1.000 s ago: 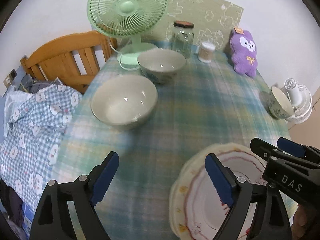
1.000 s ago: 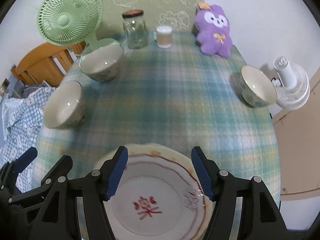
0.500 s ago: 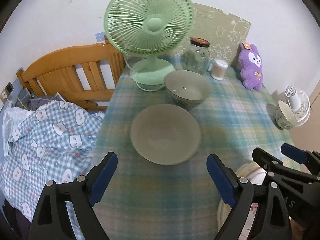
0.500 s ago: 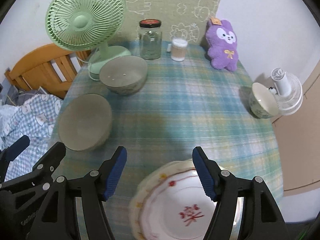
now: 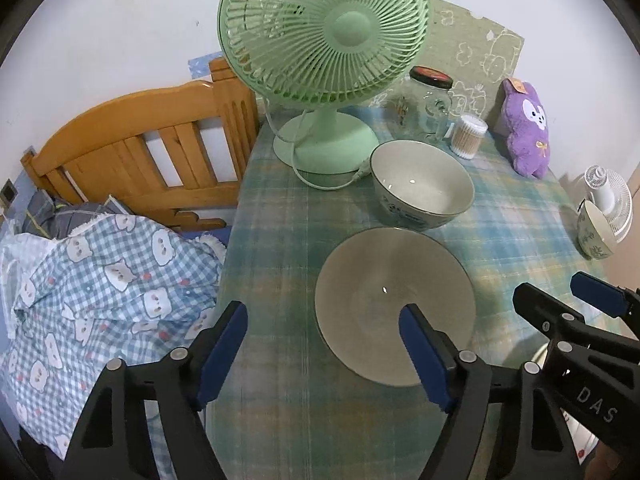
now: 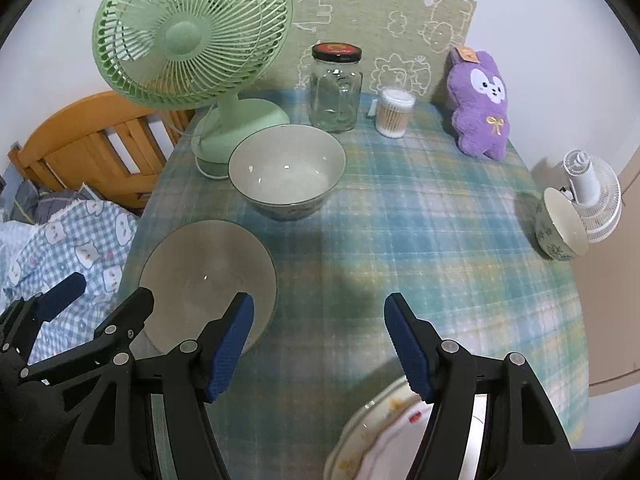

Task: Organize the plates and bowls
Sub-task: 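Move both grippers to the plain grey-green round plate, then pinch the rim of the grey-green plate with both grippers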

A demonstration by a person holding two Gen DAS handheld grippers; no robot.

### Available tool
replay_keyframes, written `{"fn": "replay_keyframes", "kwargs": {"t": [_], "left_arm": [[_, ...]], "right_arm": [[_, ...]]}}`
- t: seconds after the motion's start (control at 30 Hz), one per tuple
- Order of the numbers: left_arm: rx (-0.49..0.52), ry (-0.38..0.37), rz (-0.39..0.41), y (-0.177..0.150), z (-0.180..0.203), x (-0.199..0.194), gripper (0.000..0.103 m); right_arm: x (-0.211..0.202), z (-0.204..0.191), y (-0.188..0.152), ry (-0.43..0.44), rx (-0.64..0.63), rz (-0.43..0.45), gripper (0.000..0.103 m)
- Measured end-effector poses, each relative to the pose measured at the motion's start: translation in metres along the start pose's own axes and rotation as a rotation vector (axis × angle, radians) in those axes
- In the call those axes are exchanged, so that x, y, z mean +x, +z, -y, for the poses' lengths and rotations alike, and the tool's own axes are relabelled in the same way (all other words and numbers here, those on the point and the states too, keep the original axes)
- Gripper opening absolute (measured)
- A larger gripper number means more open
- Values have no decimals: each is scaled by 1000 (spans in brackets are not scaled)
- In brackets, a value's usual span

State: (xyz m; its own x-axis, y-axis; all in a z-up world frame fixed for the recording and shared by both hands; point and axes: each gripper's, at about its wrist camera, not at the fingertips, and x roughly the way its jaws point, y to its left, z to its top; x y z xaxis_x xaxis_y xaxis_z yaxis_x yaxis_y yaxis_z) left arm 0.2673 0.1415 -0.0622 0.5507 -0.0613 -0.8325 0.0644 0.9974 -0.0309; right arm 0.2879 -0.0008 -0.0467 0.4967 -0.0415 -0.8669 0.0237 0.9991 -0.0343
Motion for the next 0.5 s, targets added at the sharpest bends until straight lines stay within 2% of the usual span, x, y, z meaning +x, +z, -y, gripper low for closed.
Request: {"fn": "replay_keyframes", "kwargs": {"t": [0.07, 0.13, 0.23, 0.3, 0.37, 0.5], "left_arm": [[0, 0, -5, 2, -3, 8, 74], [11, 5, -23, 3, -3, 18, 66], [10, -9, -33, 4, -3, 30, 60], [-1, -7, -47, 5, -5, 39, 58], [-24, -19, -65, 6, -11, 48, 52], [-47, -7, -82, 9, -13, 60, 47]], "right_arm": [[8, -3, 2, 6, 3, -7, 71], [17, -6, 4, 8, 3, -16, 68], [34, -12, 6, 5, 7, -37, 63], [43, -13, 7, 11, 11, -50, 60], [54, -15, 8, 18, 11, -69, 58], [70, -22, 8, 35, 6, -95, 44]]}}
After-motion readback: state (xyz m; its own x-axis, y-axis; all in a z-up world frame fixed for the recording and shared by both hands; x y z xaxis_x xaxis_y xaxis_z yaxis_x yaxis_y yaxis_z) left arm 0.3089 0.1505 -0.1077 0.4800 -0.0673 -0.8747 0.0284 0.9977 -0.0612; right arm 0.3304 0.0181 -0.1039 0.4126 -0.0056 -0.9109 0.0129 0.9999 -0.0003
